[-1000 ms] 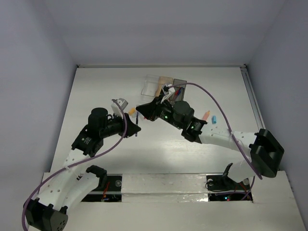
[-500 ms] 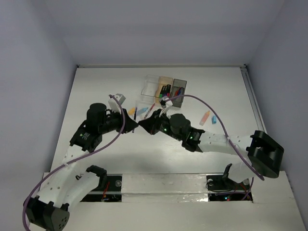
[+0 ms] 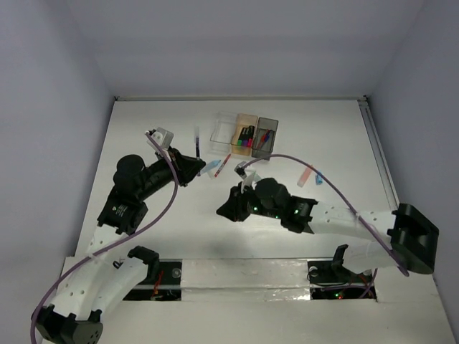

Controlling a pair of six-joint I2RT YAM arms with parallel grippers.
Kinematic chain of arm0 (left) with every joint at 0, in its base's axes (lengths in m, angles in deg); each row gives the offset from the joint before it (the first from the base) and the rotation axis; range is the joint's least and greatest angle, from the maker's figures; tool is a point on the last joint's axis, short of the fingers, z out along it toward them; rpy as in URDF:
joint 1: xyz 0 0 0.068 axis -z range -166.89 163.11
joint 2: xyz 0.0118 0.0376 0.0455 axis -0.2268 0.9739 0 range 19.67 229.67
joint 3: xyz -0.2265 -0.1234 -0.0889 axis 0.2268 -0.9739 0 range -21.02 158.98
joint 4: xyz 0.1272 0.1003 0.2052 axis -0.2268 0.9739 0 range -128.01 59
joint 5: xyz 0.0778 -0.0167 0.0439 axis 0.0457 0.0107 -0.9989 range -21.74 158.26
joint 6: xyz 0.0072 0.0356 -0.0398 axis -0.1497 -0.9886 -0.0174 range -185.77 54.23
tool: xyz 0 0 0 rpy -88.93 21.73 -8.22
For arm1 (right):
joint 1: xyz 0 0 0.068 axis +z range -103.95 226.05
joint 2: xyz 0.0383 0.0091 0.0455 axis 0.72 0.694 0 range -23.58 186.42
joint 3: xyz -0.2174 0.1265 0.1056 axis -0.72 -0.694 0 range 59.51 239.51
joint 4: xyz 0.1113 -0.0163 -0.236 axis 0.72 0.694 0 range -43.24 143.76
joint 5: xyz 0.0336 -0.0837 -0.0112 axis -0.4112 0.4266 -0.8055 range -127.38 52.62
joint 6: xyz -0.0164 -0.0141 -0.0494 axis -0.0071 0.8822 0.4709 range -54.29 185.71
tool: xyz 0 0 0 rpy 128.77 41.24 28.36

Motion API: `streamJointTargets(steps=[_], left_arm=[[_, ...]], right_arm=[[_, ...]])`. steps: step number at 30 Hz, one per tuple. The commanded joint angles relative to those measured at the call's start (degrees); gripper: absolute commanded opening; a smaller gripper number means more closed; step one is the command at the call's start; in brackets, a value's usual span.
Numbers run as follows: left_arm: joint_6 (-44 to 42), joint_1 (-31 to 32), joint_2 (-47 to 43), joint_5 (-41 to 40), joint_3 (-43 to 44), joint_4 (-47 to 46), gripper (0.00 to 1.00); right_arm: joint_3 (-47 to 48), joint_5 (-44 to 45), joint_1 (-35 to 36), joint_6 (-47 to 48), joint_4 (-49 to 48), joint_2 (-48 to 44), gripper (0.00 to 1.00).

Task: Sort the stationery into containers
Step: Close the pen cap on the pen.

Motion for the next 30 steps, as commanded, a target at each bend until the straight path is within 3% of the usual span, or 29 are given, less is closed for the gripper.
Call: streamJointTargets(steps=[1, 3, 5, 8, 11, 15, 22, 28, 30], left_arm=[[0.5, -0.2, -1.0, 1.6, -1.5, -2.8, 0.00], [0.7, -0.2, -1.7, 4.2, -2.9, -4.1, 0.00], [1.3, -0.2, -1.8, 6.4, -4.1, -6.2, 0.00], [2.3, -0.2, -1.8, 12.0, -6.6, -9.7, 0.00], [1.8, -0.2, -1.1, 16.6, -6.5, -10.6, 0.00], [4.5, -0.2, -1.0, 22.3, -7.8, -14.0, 0.00], [5.6, -0.2, -0.3, 23.7, -8.3, -15.6, 0.00], [5.8, -0.2, 0.1, 23.3, -8.4, -15.6, 0.00], [5.7, -0.2, 0.2, 23.2, -8.4, -15.3, 0.00]], right_arm=[[4.8, -5.5, -5.9, 7.8, 3.1, -6.3, 0.32], [5.7, -11.1, -9.7, 9.9, 2.3, -8.8, 0.56], [7.1, -18.9, -14.4, 10.9, 0.0, -11.6, 0.72], [12.0, -21.2, -16.8, 13.7, -2.5, -11.2, 0.87], [16.5, -22.1, -17.9, 15.1, -3.6, -7.6, 0.95], [23.1, -27.0, -19.7, 13.0, -7.7, -1.7, 0.95], [26.8, -31.3, -19.7, 9.6, -12.2, 2.4, 0.93], [27.5, -32.7, -19.7, 7.0, -14.8, 4.8, 0.67], [27.5, -33.0, -19.7, 5.9, -16.1, 5.3, 0.65]])
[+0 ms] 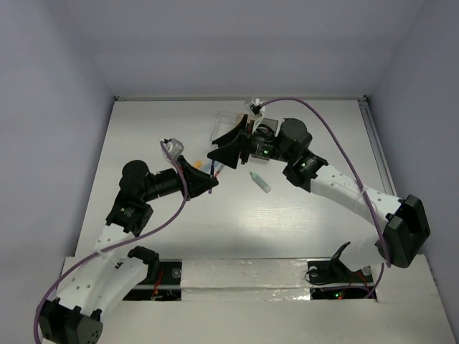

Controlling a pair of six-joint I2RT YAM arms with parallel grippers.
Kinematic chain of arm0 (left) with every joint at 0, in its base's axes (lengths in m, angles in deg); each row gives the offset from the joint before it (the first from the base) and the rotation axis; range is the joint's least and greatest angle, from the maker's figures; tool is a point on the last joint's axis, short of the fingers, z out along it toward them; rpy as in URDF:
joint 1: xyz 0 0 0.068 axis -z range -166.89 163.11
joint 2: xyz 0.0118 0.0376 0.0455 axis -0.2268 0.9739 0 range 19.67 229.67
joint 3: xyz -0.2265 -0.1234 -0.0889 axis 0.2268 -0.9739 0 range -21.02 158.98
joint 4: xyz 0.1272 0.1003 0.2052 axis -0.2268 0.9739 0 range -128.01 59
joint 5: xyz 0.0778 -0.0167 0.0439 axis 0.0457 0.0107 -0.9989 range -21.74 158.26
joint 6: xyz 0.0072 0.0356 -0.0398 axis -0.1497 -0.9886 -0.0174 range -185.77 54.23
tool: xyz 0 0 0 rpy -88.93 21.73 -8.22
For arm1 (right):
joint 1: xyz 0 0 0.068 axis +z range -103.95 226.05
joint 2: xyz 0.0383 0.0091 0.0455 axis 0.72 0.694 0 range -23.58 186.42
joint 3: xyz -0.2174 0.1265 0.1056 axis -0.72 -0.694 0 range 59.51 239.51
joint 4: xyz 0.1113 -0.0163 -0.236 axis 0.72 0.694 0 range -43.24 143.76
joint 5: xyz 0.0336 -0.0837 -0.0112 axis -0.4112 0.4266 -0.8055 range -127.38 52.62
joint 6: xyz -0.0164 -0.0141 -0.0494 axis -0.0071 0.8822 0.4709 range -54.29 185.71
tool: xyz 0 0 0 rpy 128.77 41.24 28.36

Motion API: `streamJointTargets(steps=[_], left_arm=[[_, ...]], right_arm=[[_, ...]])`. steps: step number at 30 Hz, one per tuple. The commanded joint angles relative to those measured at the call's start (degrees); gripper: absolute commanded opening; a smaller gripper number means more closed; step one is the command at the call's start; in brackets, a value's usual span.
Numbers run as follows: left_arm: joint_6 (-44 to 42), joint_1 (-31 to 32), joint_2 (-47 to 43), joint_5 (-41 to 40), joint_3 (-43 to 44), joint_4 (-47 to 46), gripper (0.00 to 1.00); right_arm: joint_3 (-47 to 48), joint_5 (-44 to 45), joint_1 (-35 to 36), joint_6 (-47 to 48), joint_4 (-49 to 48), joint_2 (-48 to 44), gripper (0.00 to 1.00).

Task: Sort the stationery into containers
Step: Close the pen cap on the pen.

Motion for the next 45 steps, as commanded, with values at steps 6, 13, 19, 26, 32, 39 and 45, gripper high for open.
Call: streamJointTargets(steps=[6, 13, 19, 26, 32, 39, 45], left_arm=[[0.2, -0.1, 0.4, 0.8, 0.1, -2.9, 0.00], [0.2, -0.1, 0.5, 0.7, 0.1, -2.9, 0.00], [0.3, -0.1, 0.5, 0.6, 0.2, -3.3, 0.00], [1.7, -0.1, 0.6, -0.1, 1.2, -5.7, 0.00], [2.3, -0.1, 2.4, -1.7, 6.0, -5.7, 0.00], [2.7, -0.1, 4.2, -2.3, 11.5, -5.7, 0.00], [2.7, -0.1, 3.5, -3.1, 11.1, -4.7, 0.00]], right_arm=[[2.8, -2.8, -0.2, -2.8, -7.3, 0.4, 0.57], [2.4, -2.8, -0.2, -4.0, -8.3, 1.4, 0.32], [2.5, -3.8, -0.2, -5.9, -8.6, 3.0, 0.13], [0.8, -5.0, -0.2, -7.4, -9.4, 2.9, 0.00], [-2.3, -1.7, 3.6, -3.1, -1.9, 2.4, 0.00], [-11.0, 1.1, 4.7, -2.9, -0.7, 0.9, 0.00], [-16.1, 8.3, 4.7, 0.3, 3.9, -4.2, 0.00]])
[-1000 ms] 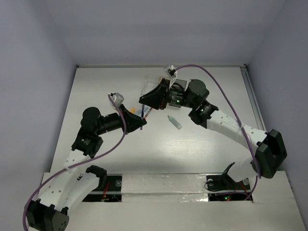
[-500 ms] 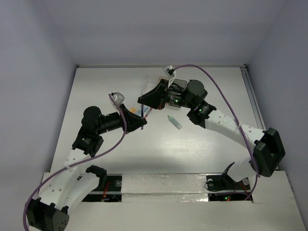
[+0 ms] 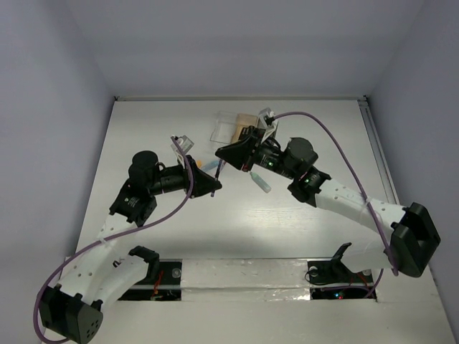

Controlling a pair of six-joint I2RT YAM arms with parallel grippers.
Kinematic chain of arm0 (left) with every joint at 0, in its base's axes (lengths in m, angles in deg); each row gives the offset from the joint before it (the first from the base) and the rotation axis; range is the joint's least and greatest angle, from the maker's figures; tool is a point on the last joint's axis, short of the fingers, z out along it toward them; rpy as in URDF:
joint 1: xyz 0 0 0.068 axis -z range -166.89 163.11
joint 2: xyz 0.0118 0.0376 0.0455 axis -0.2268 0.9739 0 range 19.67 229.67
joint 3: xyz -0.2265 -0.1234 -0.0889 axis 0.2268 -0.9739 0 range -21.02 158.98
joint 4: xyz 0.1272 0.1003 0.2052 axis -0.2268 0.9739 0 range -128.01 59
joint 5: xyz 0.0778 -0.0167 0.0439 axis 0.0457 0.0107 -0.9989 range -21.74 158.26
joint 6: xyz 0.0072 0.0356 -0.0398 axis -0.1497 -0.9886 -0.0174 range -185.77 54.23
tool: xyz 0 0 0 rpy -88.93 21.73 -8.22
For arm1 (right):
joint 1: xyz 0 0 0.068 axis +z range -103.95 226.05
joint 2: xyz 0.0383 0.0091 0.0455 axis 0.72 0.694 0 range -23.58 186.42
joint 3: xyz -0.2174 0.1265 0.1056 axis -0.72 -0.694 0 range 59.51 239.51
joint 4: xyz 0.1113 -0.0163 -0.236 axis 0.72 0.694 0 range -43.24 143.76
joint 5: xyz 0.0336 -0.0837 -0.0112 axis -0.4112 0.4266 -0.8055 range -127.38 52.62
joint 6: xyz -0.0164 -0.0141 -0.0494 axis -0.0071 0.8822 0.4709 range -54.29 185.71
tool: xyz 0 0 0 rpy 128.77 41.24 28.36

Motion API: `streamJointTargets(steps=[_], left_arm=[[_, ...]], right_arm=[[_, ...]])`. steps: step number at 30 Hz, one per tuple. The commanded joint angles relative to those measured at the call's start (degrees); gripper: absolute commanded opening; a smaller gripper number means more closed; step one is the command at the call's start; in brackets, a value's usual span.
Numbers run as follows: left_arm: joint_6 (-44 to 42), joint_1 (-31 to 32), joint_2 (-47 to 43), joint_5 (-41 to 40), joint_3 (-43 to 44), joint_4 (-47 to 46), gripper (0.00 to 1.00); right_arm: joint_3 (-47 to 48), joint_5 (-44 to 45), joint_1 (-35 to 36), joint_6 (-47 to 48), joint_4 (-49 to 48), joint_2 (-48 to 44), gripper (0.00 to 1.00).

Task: Sort the stationery into containers
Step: Close the pen cap on the pen.

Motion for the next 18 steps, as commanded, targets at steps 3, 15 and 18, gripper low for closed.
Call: streamJointTargets(steps=[3, 15, 18], left_arm=[[2.7, -1.0, -1.6, -3.4, 5.7, -14.7, 0.00], [0.6, -1.0, -1.4, -5.9, 4.9, -11.8, 0.00], [-0.8, -1.0, -1.5, -6.8, 6.1, -10.2, 0.00]], right_arm=[[-3.3, -5.3, 4.1, 4.3, 11.8, 3.0, 0.00], [-3.1, -6.6, 3.7, 2.9, 10.8, 2.4, 0.00], [-3.9, -6.8, 3.7, 2.3, 10.0, 3.1, 0.00]])
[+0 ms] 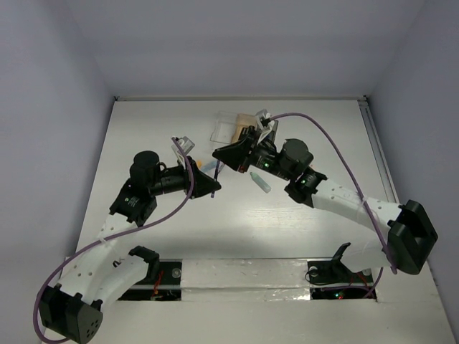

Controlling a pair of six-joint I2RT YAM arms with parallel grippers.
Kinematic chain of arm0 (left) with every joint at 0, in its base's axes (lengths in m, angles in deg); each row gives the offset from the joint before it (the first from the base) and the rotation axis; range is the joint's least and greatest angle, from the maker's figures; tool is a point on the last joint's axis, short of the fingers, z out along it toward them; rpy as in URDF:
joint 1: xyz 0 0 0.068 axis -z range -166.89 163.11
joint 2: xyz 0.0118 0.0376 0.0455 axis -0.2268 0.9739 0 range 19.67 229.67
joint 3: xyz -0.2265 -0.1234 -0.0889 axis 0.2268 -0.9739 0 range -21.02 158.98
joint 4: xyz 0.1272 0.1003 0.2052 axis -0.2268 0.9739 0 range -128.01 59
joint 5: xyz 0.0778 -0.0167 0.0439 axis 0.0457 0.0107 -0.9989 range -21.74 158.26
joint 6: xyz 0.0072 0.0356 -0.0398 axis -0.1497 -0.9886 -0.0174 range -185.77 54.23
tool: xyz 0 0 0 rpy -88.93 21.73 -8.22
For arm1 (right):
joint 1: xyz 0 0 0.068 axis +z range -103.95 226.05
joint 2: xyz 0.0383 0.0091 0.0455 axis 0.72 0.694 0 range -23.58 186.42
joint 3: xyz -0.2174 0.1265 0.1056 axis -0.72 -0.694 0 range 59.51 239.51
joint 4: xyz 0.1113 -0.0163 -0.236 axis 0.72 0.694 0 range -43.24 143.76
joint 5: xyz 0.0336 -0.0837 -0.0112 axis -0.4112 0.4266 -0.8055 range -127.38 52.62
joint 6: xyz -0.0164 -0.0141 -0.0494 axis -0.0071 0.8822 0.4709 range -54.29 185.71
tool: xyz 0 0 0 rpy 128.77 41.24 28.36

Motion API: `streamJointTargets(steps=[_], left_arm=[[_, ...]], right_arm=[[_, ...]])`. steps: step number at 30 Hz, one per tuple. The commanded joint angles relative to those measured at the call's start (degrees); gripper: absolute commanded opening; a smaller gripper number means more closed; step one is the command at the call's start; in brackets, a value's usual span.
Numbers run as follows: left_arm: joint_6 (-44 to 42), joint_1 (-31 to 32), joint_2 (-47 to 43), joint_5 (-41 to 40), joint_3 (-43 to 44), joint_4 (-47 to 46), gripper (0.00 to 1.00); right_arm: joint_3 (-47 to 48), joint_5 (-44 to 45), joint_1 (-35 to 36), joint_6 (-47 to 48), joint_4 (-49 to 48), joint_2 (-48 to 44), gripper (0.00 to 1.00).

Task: Sort the stationery into containers
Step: Close the pen cap on the pen.

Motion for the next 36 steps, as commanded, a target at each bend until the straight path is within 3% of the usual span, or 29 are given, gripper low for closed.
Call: streamJointTargets(steps=[1, 5, 22, 23, 26, 34, 36], left_arm=[[0.0, -1.2, -1.5, -6.4, 7.6, -11.3, 0.00], [0.2, -1.2, -0.4, -5.6, 9.7, -11.2, 0.00], [5.7, -1.2, 2.2, -4.3, 0.8, -14.8, 0.00], [5.7, -1.2, 2.3, -4.1, 0.8, -14.8, 0.11], [5.6, -1.2, 2.2, -4.4, 0.3, -14.8, 0.30], [4.2, -1.2, 1.3, -4.9, 0.1, -12.9, 0.54], [3.1, -1.2, 1.1, -5.0, 0.3, -11.1, 0.65]], right_arm=[[-3.8, -9.9, 2.0, 1.9, 10.6, 2.6, 0.00], [-3.7, -10.3, 2.0, 1.6, 10.8, 3.8, 0.00], [3.0, -0.1, 0.2, -11.3, 2.3, 4.8, 0.00], [3.4, 0.5, -0.4, -11.7, 2.2, 5.0, 0.00], [3.6, 2.2, -2.1, -13.9, 1.1, 5.3, 0.00], [4.8, 4.6, -7.4, -19.0, -3.0, 8.7, 0.00], [5.0, 4.6, -10.0, -20.2, -4.2, 9.4, 0.00]])
